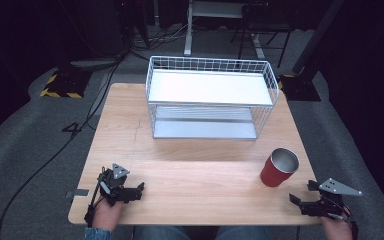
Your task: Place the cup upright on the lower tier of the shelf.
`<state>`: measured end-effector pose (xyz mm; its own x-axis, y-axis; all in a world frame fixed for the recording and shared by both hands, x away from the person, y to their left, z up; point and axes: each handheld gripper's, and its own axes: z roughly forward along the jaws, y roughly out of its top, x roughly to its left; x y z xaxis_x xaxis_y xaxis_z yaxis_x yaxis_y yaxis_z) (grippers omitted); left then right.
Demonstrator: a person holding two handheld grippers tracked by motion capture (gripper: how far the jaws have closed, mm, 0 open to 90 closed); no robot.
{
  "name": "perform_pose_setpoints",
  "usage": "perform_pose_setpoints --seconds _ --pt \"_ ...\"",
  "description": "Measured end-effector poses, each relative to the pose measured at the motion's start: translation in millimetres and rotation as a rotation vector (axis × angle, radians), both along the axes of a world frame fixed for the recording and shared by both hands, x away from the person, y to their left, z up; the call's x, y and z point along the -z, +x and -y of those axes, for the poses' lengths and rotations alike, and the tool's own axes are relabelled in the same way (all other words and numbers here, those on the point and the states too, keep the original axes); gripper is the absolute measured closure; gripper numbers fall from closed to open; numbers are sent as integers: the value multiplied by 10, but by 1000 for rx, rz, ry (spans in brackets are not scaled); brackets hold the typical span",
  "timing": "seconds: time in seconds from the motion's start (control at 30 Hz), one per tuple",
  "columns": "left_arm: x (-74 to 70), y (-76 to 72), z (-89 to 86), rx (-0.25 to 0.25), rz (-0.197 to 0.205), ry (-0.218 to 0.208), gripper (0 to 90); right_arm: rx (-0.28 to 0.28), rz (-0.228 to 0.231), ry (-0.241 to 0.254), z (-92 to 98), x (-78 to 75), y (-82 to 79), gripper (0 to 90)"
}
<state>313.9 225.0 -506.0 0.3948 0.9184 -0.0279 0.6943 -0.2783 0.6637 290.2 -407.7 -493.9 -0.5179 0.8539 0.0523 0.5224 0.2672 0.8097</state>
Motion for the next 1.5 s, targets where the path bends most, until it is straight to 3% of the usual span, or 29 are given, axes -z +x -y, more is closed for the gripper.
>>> perform_pose_setpoints --seconds 0.1,0.27,0.33,0.67,0.87,1.07,1.5 --pt "2 2 1 0 2 1 0 -2 19 -3 -20 -24 -28 0" --pt "2 17 13 -2 0 -6 1 14 84 60 -29 -123 -133 0" --pt "1 25 12 0 2 -1 0 18 90 100 -22 -142 -160 0" --pt "3 31 16 -2 3 -3 0 36 180 185 -31 -236 -198 0" --pt "3 31 16 -2 2 -3 1 52 198 159 -130 -235 -133 0" --pt "3 31 15 -2 3 -3 1 56 153 137 -222 -160 -33 0" --pt "2 31 15 -2 2 -3 1 36 133 96 -437 -86 147 0"
